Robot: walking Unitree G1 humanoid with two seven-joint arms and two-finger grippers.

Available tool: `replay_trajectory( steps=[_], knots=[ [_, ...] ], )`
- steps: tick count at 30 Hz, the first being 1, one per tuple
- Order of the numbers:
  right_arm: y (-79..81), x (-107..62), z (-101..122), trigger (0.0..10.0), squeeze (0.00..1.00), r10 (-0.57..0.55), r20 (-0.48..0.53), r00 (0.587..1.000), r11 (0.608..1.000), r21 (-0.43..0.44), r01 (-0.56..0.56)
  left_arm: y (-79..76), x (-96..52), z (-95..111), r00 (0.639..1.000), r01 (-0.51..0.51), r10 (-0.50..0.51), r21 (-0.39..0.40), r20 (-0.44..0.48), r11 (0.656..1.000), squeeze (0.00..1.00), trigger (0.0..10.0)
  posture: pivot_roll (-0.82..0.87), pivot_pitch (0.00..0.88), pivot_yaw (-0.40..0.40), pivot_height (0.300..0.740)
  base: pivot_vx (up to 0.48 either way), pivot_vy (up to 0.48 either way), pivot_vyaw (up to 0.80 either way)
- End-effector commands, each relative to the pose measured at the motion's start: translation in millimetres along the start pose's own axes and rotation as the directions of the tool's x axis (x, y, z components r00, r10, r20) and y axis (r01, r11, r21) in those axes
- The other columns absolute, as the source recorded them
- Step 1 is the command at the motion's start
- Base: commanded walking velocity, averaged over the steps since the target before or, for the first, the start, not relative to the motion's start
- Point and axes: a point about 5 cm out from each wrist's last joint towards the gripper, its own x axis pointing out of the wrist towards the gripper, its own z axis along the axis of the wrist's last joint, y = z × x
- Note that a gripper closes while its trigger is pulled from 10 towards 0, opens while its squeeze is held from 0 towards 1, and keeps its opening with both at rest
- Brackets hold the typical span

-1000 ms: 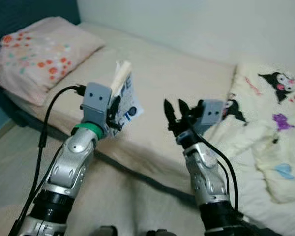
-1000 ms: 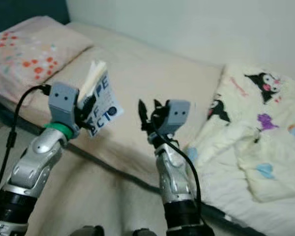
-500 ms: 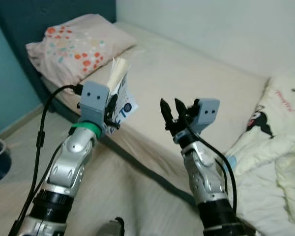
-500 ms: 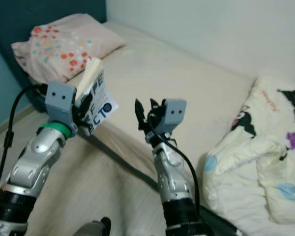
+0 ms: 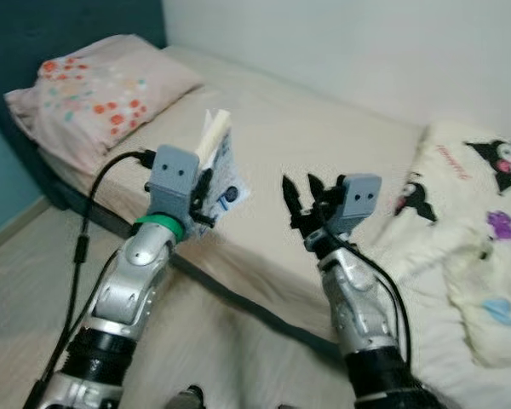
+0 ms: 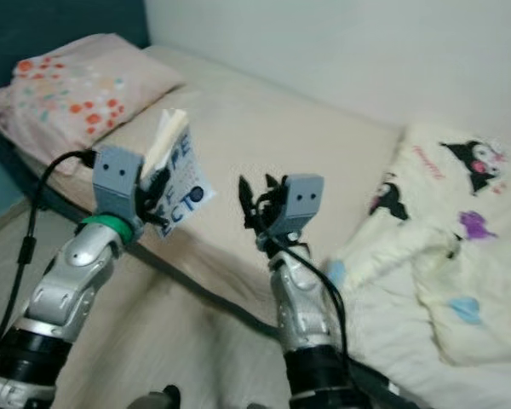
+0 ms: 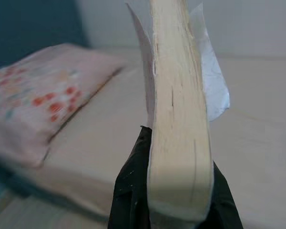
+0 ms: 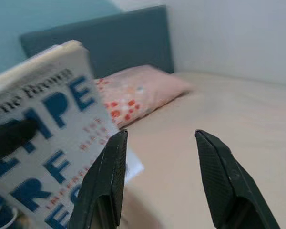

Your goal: Clean up the room

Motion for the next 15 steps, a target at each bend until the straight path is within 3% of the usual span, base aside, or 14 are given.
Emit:
replay_trajectory(
  steps=[1, 15],
  knots=[
    [-2.2, -0.8, -1.2, 10.0, 0.00, -0.006, -0.006, 1.000, 1.000, -0.007, 0.006, -1.1, 1.0, 4.1, 1.000, 0.003, -0.004, 0.015, 0.023, 1.000, 0.00, 10.0, 0.06, 0.048, 0.015, 0.740, 0.480, 0.000, 0.79],
    [-2.1, -1.1, -2.0, 10.0, 0.00, -0.002, -0.009, 1.000, 1.000, -0.008, 0.002, 2.3, 2.6, 3.6, 0.999, -0.030, 0.030, 0.018, 0.018, 0.999, 0.00, 10.0, 0.06, 0.053, 0.014, 0.740, 0.480, 0.000, 0.78]
  ],
)
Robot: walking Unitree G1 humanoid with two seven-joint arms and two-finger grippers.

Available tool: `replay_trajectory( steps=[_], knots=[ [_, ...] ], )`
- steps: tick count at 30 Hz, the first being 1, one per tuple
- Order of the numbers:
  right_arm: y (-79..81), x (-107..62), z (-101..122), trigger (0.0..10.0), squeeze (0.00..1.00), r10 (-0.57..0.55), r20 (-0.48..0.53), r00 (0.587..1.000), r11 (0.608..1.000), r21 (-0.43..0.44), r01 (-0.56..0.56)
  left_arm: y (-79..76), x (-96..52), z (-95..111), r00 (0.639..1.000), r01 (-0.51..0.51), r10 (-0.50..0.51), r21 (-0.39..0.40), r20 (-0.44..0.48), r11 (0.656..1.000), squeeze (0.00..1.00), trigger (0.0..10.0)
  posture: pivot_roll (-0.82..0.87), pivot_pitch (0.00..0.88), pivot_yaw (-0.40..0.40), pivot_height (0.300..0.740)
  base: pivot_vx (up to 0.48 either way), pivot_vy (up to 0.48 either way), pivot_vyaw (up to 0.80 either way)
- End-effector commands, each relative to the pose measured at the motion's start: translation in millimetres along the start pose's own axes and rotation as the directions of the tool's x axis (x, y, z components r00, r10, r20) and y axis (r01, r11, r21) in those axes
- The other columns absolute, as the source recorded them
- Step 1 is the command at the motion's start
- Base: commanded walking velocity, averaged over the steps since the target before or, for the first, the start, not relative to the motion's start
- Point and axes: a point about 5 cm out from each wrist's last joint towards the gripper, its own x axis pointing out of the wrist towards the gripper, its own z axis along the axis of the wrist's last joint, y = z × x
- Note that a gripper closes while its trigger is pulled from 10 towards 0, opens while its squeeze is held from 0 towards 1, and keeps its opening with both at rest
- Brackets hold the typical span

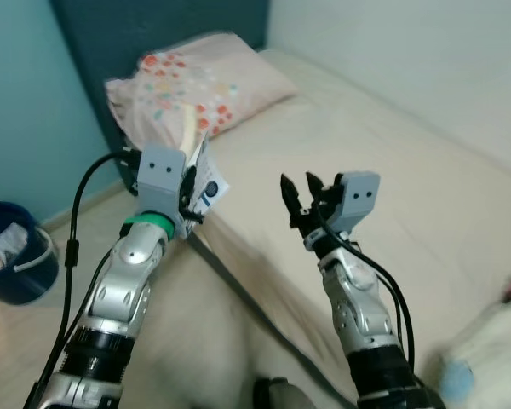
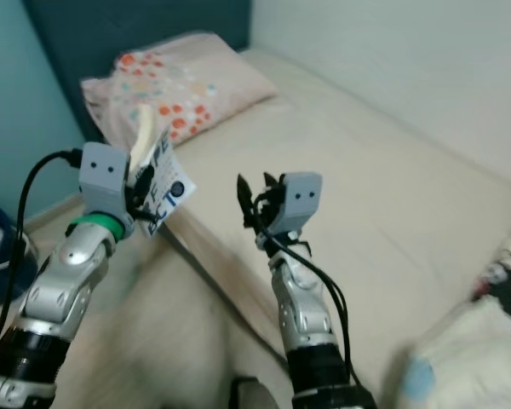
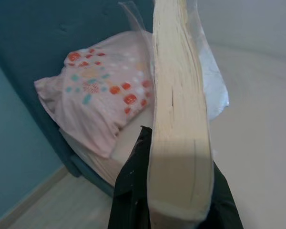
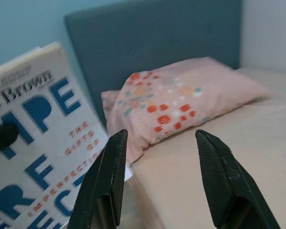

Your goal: Clean up the room

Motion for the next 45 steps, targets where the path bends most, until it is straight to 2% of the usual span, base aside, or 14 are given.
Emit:
replay_trajectory(
  steps=[1, 11, 31, 38, 45],
  knots=[
    [4.1, -0.7, -3.5, 10.0, 0.00, 0.011, -0.012, 1.000, 1.000, 0.000, -0.011, 6.3, -0.9, 2.8, 0.999, -0.028, 0.027, 0.017, 0.020, 0.999, 0.00, 10.0, 0.06, 0.053, 0.014, 0.740, 0.480, 0.000, 0.77],
    [9.5, -2.3, -4.1, 10.0, 0.00, 0.060, -0.016, 0.998, 0.998, 0.033, -0.059, 8.6, 0.4, 2.4, 0.999, -0.050, 0.050, 0.022, 0.016, 0.998, 0.00, 10.0, 0.06, 0.055, 0.016, 0.740, 0.480, 0.000, 0.15],
    [7.1, -3.1, -4.2, 10.0, 0.00, 0.050, -0.010, 0.999, 0.997, 0.051, -0.050, 7.7, 1.2, 3.0, 0.999, -0.048, 0.047, 0.026, 0.020, 0.999, 0.00, 10.0, 0.06, 0.053, 0.019, 0.740, 0.469, 0.000, 0.00],
    [1.2, -3.4, -5.1, 10.0, 0.00, 0.020, -0.016, 1.000, 0.998, 0.063, -0.018, -6.8, -1.3, 2.5, 0.998, 0.054, -0.055, 0.040, 0.027, 0.998, 0.00, 10.0, 0.06, 0.051, 0.021, 0.740, 0.041, 0.000, 0.00],
    [-1.2, -4.0, -6.1, 10.0, 0.00, 0.010, -0.022, 1.000, 0.998, 0.067, -0.009, -11.4, -1.8, 3.5, 0.996, 0.082, -0.083, 0.034, 0.034, 0.996, 0.00, 10.0, 0.06, 0.047, 0.022, 0.740, 0.000, 0.000, 0.00]
  ],
)
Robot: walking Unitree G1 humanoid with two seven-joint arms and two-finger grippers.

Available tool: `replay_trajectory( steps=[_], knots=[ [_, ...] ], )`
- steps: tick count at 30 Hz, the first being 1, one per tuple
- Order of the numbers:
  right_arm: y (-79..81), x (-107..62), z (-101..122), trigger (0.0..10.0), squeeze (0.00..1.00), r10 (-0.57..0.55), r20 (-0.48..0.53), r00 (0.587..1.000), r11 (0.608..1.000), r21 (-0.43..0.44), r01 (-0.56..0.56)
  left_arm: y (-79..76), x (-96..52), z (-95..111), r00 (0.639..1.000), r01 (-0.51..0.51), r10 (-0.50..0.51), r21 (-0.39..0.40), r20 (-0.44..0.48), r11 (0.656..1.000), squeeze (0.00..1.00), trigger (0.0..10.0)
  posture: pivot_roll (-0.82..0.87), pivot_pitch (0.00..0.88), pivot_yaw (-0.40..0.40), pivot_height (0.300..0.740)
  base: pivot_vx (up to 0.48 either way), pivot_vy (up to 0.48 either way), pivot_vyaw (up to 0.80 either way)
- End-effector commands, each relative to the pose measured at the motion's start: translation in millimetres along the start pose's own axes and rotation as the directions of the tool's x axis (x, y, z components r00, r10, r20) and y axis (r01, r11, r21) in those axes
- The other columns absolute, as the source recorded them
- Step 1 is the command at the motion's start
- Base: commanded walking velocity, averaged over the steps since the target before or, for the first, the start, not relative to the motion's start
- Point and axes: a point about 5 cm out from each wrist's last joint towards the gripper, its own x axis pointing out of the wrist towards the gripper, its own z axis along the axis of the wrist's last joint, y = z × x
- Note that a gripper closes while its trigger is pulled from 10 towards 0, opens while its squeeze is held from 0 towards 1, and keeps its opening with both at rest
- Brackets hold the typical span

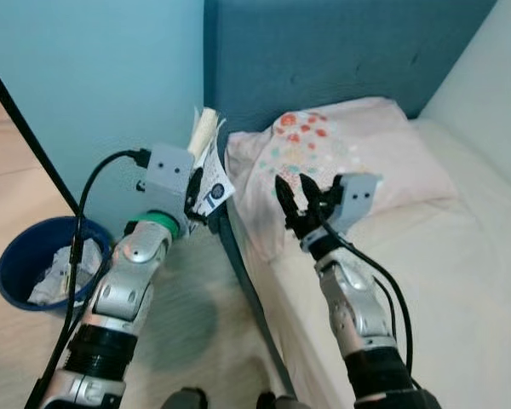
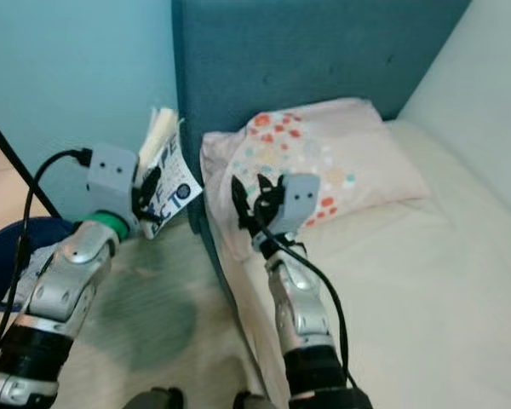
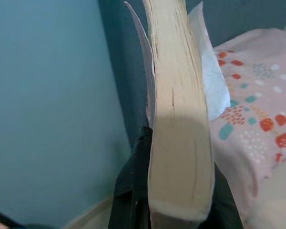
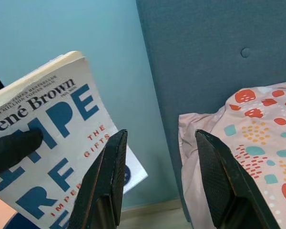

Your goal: Clean up the room

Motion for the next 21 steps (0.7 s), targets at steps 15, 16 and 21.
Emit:
replay_trajectory(
  steps=[15, 16, 21],
  knots=[
    [-8.1, -1.7, -4.6, 10.0, 0.00, -0.048, -0.031, 0.998, 0.997, 0.053, 0.050, -1.4, 2.0, 5.7, 1.000, -0.005, 0.005, -0.110, 0.000, 0.994, 0.00, 10.0, 0.06, 0.044, 0.022, 0.740, 0.000, 0.000, -0.37],
    [-8.1, -1.7, -4.6, 10.0, 0.00, -0.048, -0.031, 0.998, 0.997, 0.053, 0.050, -1.4, 2.0, 5.7, 1.000, -0.005, 0.005, -0.110, 0.000, 0.994, 0.00, 10.0, 0.06, 0.044, 0.022, 0.740, 0.000, 0.000, -0.80],
    [-8.1, -1.7, -4.6, 10.0, 0.00, -0.048, -0.031, 0.998, 0.997, 0.053, 0.050, -1.4, 2.0, 5.7, 1.000, -0.005, 0.005, -0.110, 0.000, 0.994, 0.00, 10.0, 0.06, 0.044, 0.022, 0.740, 0.000, 0.000, -0.80]
  ],
)
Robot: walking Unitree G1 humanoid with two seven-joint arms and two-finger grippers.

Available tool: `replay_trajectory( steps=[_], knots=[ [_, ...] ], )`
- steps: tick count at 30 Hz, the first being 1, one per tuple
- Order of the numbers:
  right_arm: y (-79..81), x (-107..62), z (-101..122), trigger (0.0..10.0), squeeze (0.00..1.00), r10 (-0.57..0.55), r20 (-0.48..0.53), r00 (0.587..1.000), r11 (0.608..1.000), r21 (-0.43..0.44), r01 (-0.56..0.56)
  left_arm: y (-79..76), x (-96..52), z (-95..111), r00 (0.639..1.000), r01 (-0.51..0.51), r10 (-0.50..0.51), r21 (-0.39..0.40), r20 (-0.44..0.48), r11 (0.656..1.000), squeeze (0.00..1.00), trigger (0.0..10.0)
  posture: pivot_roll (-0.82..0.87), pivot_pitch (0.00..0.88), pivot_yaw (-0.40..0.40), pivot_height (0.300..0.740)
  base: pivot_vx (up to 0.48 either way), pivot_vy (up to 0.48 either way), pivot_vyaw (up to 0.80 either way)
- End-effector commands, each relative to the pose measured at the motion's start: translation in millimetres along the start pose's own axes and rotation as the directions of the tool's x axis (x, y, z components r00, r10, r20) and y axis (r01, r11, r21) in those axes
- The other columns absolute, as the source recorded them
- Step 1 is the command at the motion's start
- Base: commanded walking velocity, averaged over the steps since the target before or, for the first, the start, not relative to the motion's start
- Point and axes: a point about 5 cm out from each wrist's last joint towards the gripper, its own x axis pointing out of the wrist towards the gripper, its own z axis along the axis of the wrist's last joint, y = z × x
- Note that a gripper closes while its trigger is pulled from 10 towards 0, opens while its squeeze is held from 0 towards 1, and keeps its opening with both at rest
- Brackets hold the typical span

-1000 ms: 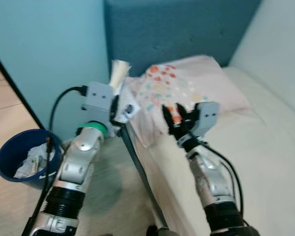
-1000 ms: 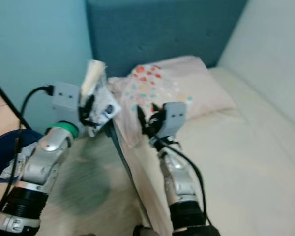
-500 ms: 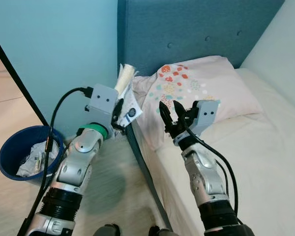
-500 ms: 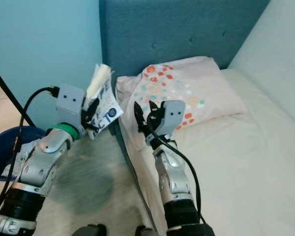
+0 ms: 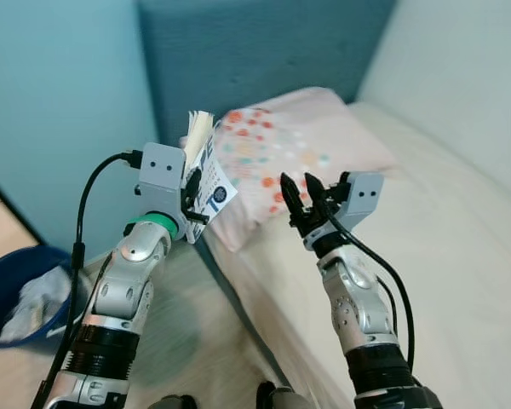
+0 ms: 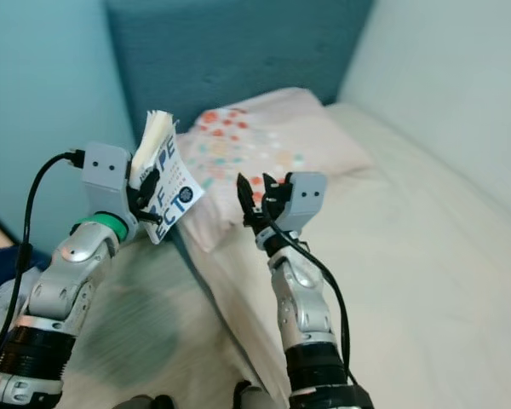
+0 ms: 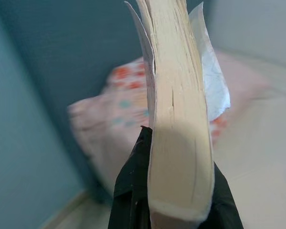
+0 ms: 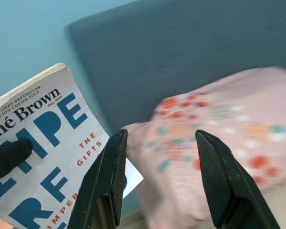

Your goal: Clean up the room

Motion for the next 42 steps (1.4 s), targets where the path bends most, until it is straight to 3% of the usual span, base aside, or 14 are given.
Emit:
replay_trajectory(
  steps=[1, 5, 42],
  knots=[
    [-2.4, -2.9, -6.2, 10.0, 0.00, -0.016, -0.027, 0.999, 1.000, 0.020, 0.017, -5.8, 1.4, 7.5, 0.999, 0.025, -0.025, -0.001, 0.029, 1.000, 0.00, 10.0, 0.06, 0.044, 0.022, 0.740, 0.000, 0.000, -0.80],
    [-6.5, -3.4, -7.4, 10.0, 0.00, -0.045, -0.041, 0.998, 0.999, 0.024, 0.046, -7.0, 0.9, 5.8, 0.999, 0.037, -0.036, -0.033, 0.016, 0.999, 0.00, 10.0, 0.06, 0.050, 0.022, 0.740, 0.000, 0.000, -0.68],
    [-10.1, -3.3, -9.5, 10.0, 0.00, -0.072, -0.065, 0.995, 0.996, 0.052, 0.076, -7.5, 0.4, 4.4, 0.999, 0.032, -0.033, -0.034, -0.004, 0.999, 0.00, 10.0, 0.06, 0.057, 0.020, 0.740, 0.000, 0.000, -0.80]
  ],
)
